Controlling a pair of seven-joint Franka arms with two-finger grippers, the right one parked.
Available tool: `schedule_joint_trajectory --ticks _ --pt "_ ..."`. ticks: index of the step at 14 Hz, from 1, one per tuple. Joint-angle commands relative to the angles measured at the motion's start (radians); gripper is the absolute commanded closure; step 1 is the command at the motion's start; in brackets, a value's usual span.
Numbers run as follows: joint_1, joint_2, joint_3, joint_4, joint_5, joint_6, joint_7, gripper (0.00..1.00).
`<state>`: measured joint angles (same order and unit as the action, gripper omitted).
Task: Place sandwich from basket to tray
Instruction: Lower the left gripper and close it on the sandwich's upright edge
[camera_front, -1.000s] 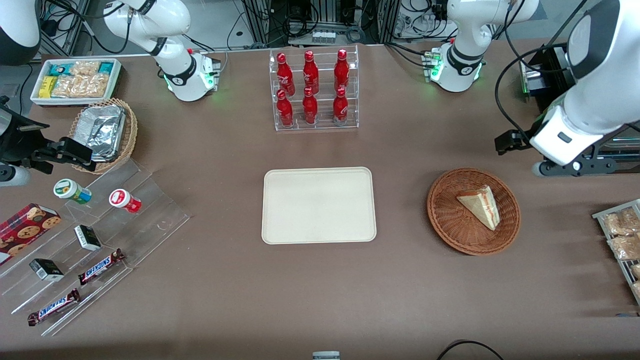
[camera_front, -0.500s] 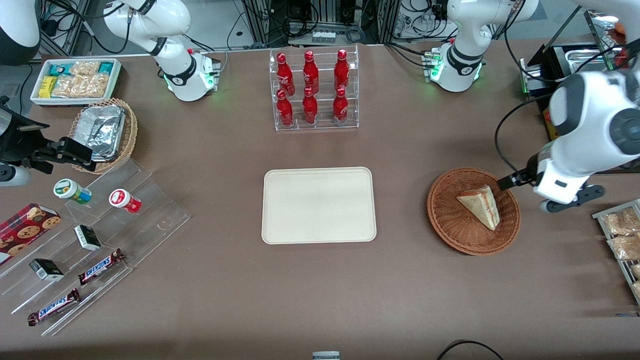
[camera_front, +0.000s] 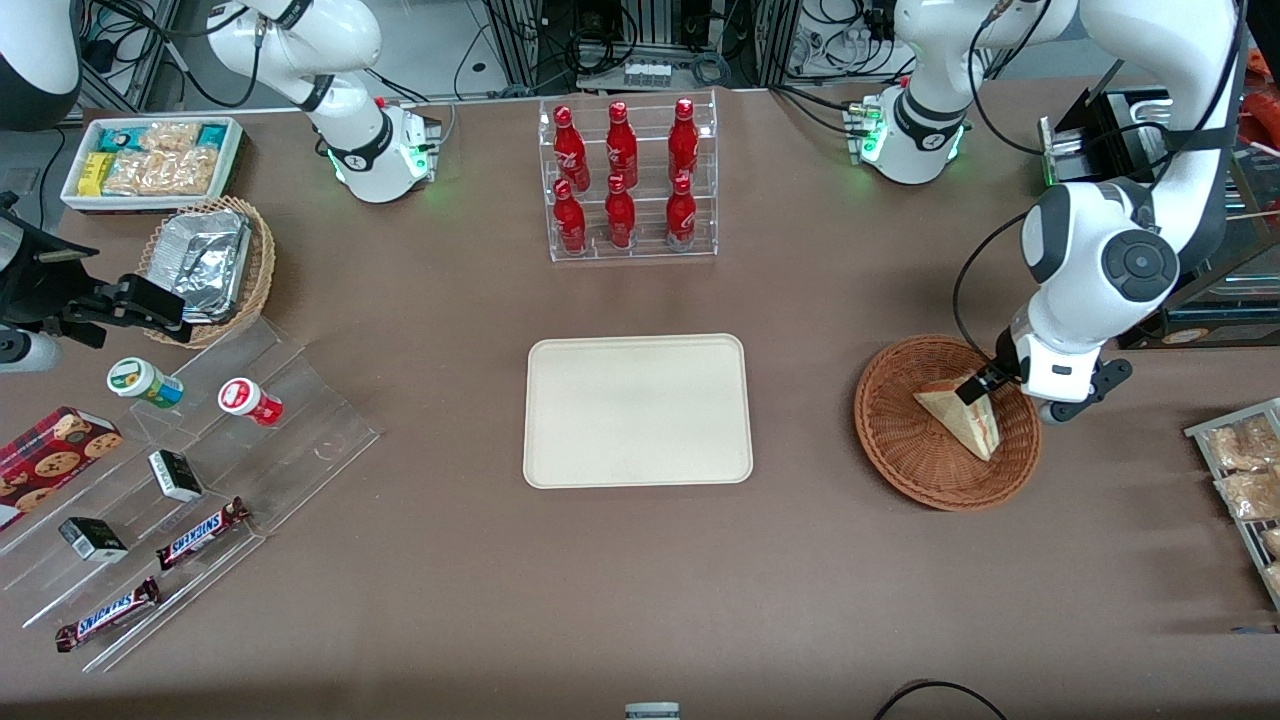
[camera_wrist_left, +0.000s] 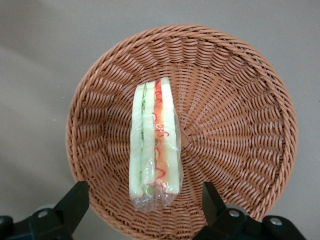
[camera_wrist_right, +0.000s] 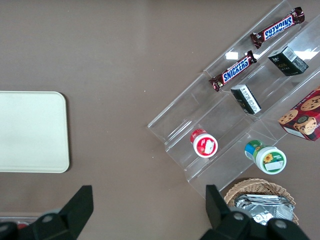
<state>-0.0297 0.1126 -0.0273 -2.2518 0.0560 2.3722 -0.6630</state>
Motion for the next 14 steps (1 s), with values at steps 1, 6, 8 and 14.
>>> schedule_joint_trajectory --ticks 1,6,8,14 --pt "0.004 -0.007 -0.005 -0.071 0.007 0.109 -0.036 0.0" --pt "0.004 0.051 -0.005 -0.106 0.007 0.211 -0.052 0.22" --pt "0.004 0.056 -0.005 -0.092 0.007 0.208 -0.07 1.0" --pt "-0.01 -0.008 -0.014 -0.014 0.011 0.031 -0.086 1.0"
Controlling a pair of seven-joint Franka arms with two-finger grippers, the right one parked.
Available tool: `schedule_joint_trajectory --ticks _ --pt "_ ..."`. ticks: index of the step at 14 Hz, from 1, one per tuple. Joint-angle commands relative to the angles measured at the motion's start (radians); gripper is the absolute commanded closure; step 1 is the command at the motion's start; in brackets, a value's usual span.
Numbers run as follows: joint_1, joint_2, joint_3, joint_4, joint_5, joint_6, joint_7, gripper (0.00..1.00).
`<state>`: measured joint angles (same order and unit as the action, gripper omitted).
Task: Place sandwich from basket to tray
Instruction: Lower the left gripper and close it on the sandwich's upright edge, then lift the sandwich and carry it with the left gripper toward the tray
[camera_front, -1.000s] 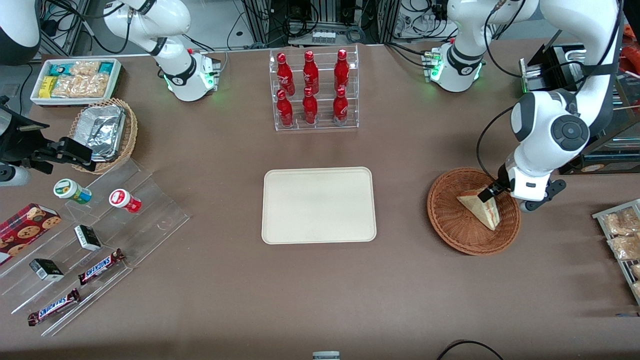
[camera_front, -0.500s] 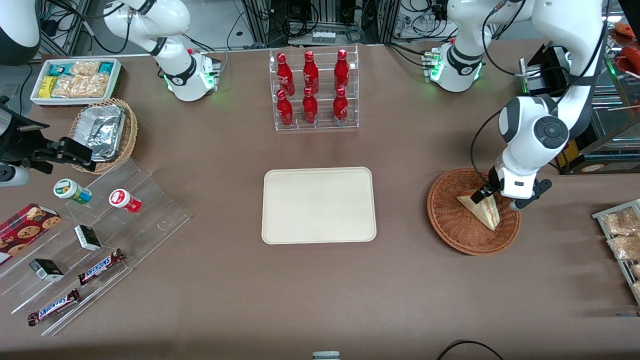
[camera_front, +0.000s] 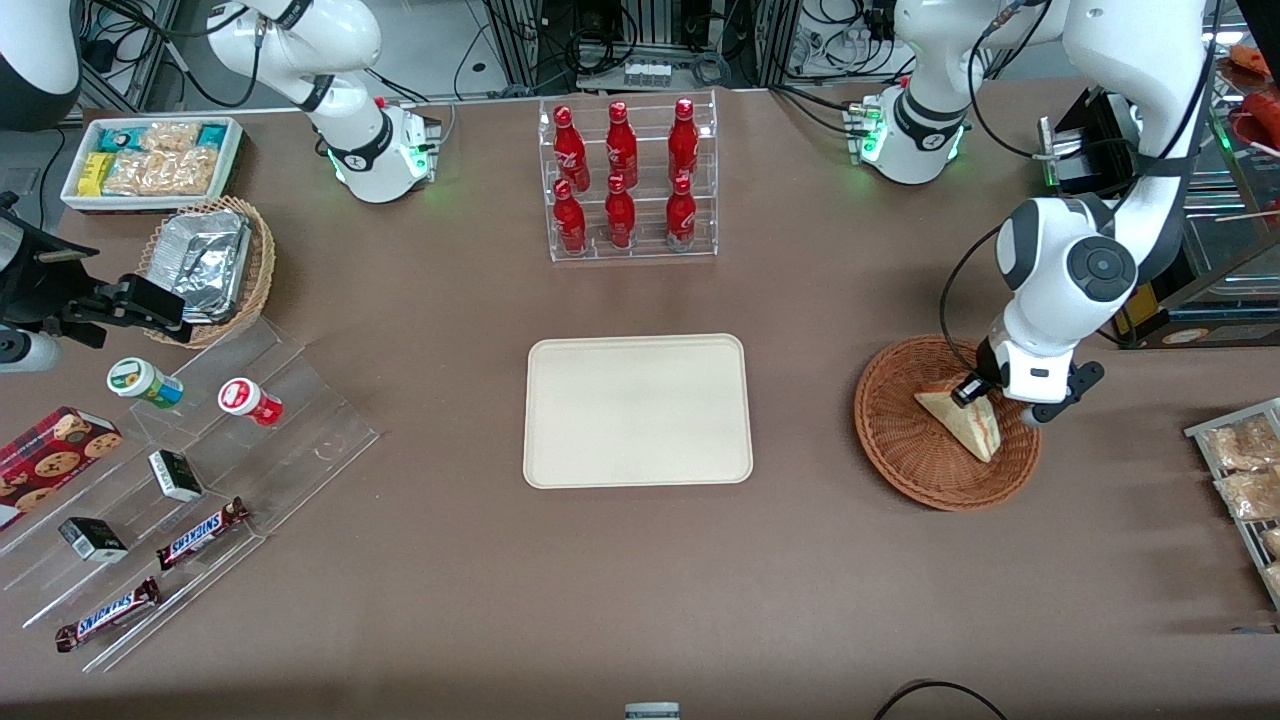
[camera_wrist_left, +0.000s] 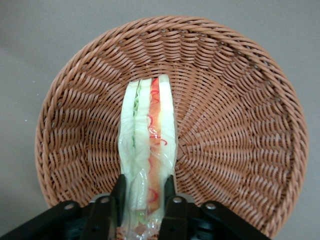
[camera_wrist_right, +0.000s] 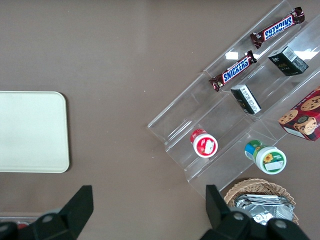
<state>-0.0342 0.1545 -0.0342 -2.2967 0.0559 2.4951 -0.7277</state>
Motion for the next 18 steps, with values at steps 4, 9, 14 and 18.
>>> schedule_joint_trajectory --ticks 4,9,14,18 --pt "-0.024 -0.089 -0.065 0.256 0.013 -0.494 -0.019 1.0" --pt "-0.058 0.043 -0.306 0.638 -0.008 -0.834 -0.131 1.0" --pt "-0.303 0.239 -0.365 0.801 -0.001 -0.765 -0.292 1.0" --pt "-0.426 0.38 -0.365 0.865 0.085 -0.621 -0.292 1.0"
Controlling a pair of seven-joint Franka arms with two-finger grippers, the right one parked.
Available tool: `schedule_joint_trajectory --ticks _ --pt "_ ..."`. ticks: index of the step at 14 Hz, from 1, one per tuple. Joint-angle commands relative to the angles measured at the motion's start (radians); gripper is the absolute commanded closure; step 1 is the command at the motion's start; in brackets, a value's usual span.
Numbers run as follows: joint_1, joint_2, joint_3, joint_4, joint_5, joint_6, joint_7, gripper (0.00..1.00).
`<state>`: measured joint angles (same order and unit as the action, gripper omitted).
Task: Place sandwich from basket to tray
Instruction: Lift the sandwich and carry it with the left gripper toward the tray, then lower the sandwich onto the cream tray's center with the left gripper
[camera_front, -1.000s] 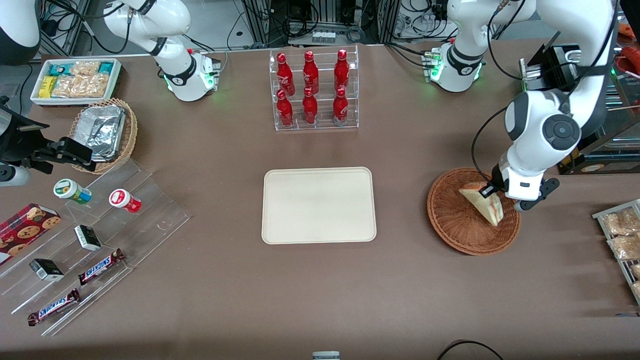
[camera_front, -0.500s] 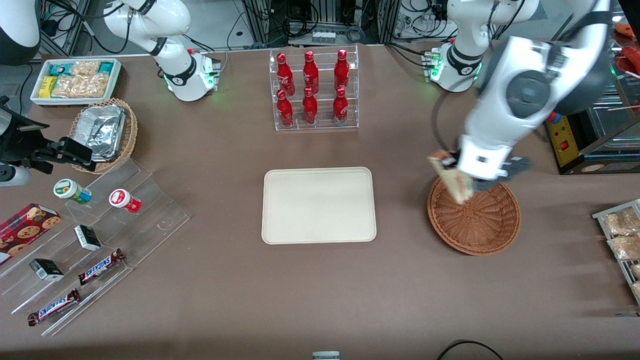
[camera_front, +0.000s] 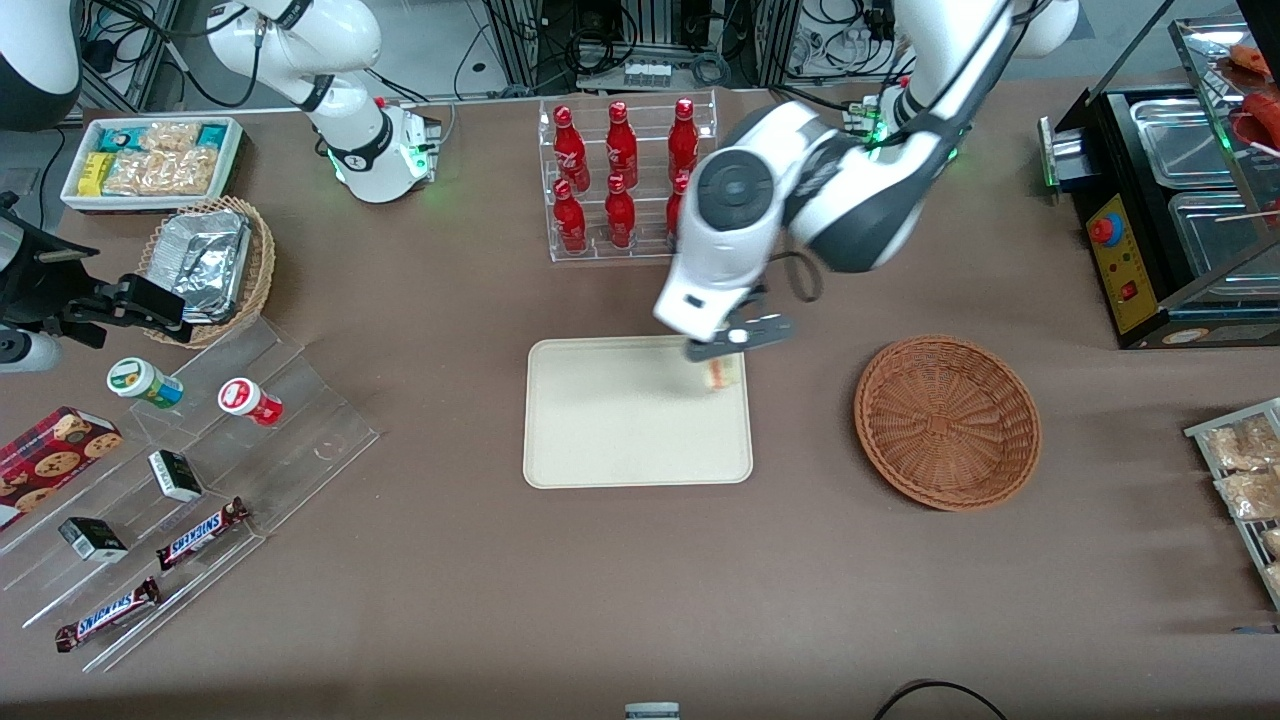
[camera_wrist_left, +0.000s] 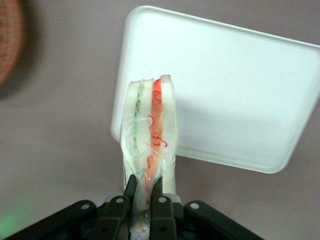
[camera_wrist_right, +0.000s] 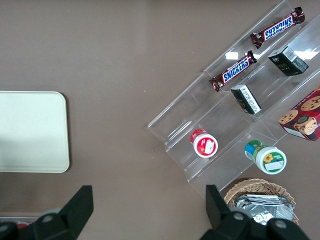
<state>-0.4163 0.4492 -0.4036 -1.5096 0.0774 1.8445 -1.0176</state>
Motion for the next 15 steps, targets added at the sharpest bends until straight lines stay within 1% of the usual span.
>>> schedule_joint_trajectory --ticks 1,3,5,6,9,10,11,12,13,15 --pt "-0.076 0.123 0.006 0.089 0.096 0.079 -0.004 1.0" --pt "-0.107 0.205 0.008 0.095 0.139 0.168 -0.004 1.0" --pt "-0.128 0.272 0.009 0.097 0.215 0.235 -0.006 1.0" --pt "-0.128 0.287 0.011 0.097 0.228 0.26 -0.004 1.0" --pt "-0.13 0.327 0.012 0.117 0.232 0.294 -0.006 1.0" --pt "-0.128 0.329 0.012 0.117 0.24 0.295 -0.004 0.6" --pt "-0.127 0.329 0.014 0.118 0.243 0.295 0.007 0.29" --pt "-0.125 0.325 0.016 0.118 0.243 0.294 0.008 0.1" --pt "-0.125 0.316 0.023 0.118 0.242 0.288 0.005 0.01" --pt "-0.111 0.257 0.026 0.118 0.228 0.242 -0.002 0.01"
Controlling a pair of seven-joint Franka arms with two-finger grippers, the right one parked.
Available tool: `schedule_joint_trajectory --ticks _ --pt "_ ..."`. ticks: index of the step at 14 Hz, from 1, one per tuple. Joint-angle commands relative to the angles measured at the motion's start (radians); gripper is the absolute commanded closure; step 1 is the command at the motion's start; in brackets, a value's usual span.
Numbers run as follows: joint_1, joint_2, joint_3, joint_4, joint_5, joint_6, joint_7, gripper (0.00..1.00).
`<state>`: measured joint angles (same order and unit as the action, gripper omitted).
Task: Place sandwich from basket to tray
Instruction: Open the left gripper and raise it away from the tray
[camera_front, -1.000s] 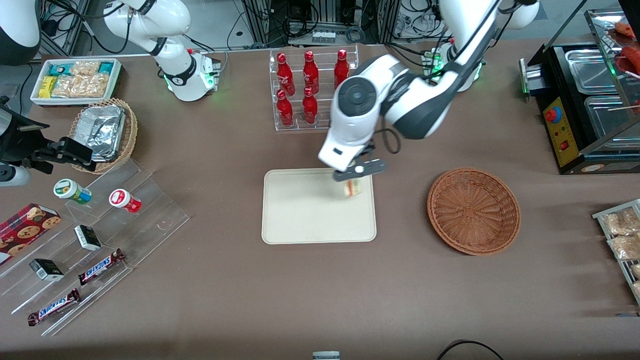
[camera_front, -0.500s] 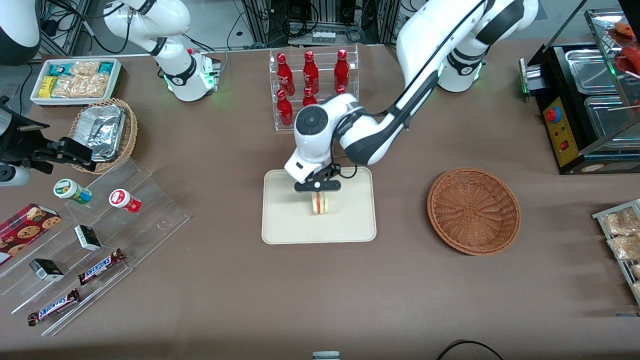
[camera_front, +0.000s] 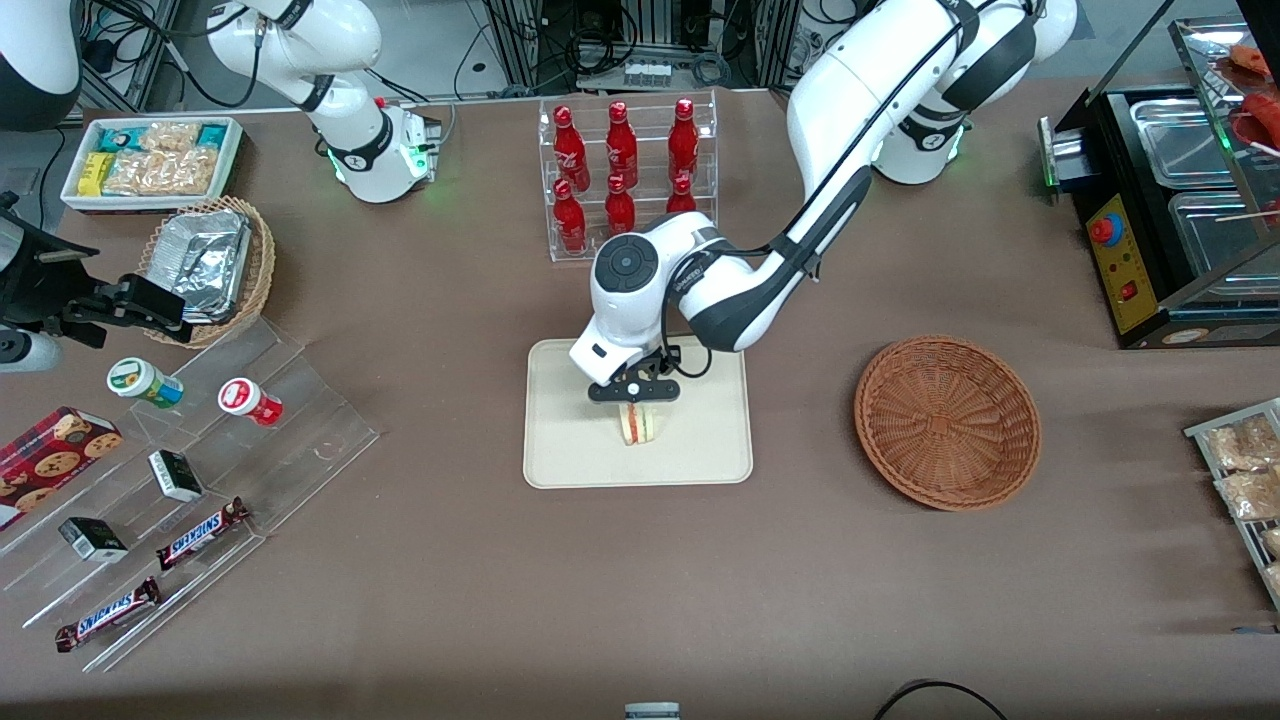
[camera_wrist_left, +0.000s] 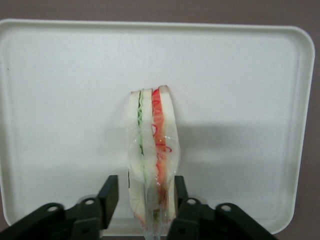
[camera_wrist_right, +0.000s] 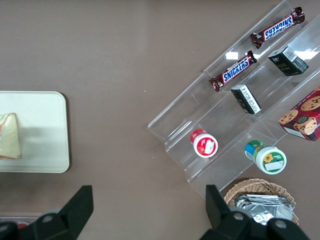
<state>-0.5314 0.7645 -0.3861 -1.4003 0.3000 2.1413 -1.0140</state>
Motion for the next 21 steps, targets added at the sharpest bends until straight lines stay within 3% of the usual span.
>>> schedule_joint_trajectory --ticks 1,4,7,13,16,17,21 --pt "0.017 -0.111 0.009 0.007 0.002 -0.12 -0.011 0.01" --pt "0.118 -0.275 0.009 -0.003 -0.106 -0.312 -0.008 0.01" --pt "0.233 -0.391 0.004 -0.009 -0.116 -0.49 0.018 0.01" --pt "0.488 -0.547 0.006 -0.034 -0.185 -0.685 0.415 0.01" --pt "0.583 -0.645 0.009 -0.103 -0.225 -0.696 0.561 0.01" --pt "0.591 -0.681 0.025 -0.133 -0.235 -0.695 0.628 0.01" --pt "0.527 -0.81 0.264 -0.25 -0.292 -0.686 0.885 0.01"
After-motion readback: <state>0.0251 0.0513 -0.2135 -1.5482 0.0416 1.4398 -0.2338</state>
